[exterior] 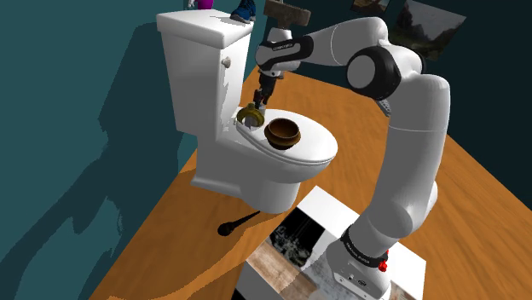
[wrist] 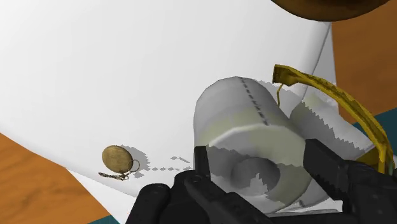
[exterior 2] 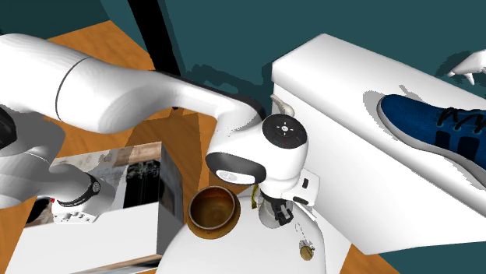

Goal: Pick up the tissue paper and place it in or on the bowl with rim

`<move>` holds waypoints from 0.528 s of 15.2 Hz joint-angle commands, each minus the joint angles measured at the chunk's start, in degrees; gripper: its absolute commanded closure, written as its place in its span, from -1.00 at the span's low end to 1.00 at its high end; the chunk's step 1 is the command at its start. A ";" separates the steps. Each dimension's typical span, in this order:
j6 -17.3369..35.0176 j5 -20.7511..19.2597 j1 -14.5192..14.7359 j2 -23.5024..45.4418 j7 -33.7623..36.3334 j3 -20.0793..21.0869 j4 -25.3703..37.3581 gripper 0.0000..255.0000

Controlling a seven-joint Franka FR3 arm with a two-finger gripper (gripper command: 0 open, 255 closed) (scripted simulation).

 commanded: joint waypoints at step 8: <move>-6.06 -0.71 -0.38 -1.36 0.14 -0.63 3.71 1.00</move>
